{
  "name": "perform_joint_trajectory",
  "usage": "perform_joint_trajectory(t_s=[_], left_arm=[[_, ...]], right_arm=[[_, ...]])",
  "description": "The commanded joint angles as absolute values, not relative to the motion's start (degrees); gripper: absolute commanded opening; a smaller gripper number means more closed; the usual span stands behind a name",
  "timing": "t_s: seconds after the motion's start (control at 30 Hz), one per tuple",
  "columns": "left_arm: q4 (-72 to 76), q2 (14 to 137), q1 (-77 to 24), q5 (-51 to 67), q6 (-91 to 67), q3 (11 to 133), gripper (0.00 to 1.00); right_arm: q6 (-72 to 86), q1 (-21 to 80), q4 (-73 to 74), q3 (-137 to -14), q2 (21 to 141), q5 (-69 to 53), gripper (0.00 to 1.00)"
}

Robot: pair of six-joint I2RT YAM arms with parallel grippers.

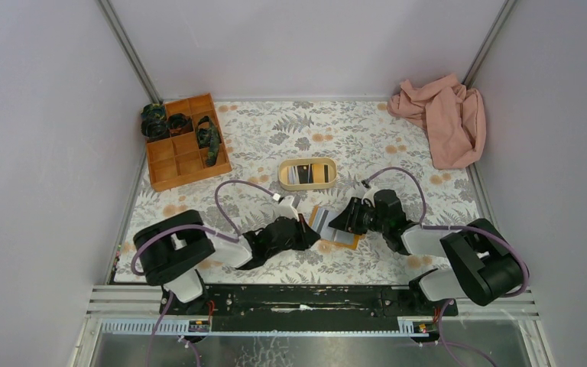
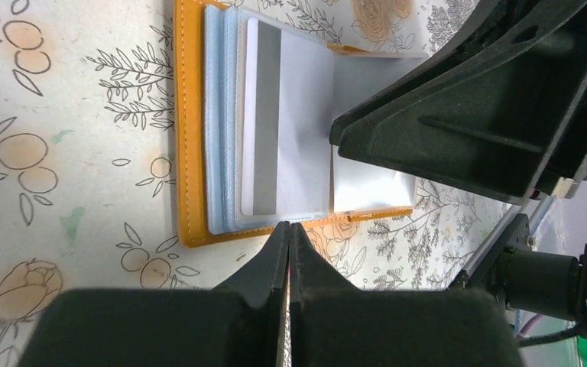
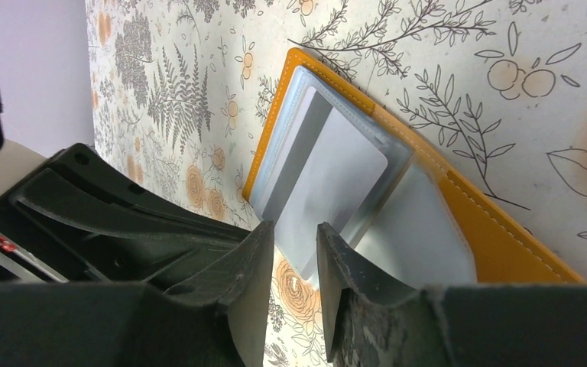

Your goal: Take the credit cards out of the card holder

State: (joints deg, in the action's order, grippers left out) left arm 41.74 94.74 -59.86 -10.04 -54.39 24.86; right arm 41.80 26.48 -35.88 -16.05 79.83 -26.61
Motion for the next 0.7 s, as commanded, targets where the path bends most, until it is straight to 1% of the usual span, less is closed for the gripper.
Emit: perform_joint_trajectory(t_s=[0.0, 0.17, 0.4, 0.53, 0.63, 0.67], left_arm=[[37.76, 89.26, -57.86, -8.8, -51.29, 24.41, 0.0], [30.46, 88.36, -54.07, -11.51, -46.98, 27.63, 0.0], [25.46, 93.47, -52.08, -14.91, -43.26, 33.12, 0.0], [25.49, 96.88, -52.04, -14.24, -42.89, 34.5, 0.0], [26.47, 97.98, -52.13, -13.23, -43.18, 34.08, 0.0], [26.94, 97.91, -52.24, -12.99, -43.42, 33.63, 0.0]], right_arm=[[40.64, 26.63, -35.81, -16.1, 76.93, -27.35, 0.34], [40.35, 26.66, -34.82, -14.67, 75.64, -25.82, 0.34], [40.25, 26.66, -34.27, -13.8, 75.0, -25.11, 0.34], [40.24, 26.64, -32.33, -14.21, 74.5, -23.79, 0.35], [40.11, 26.67, -29.24, -14.74, 73.65, -21.16, 0.4], [40.13, 26.69, -28.84, -14.76, 73.51, -20.62, 0.46]])
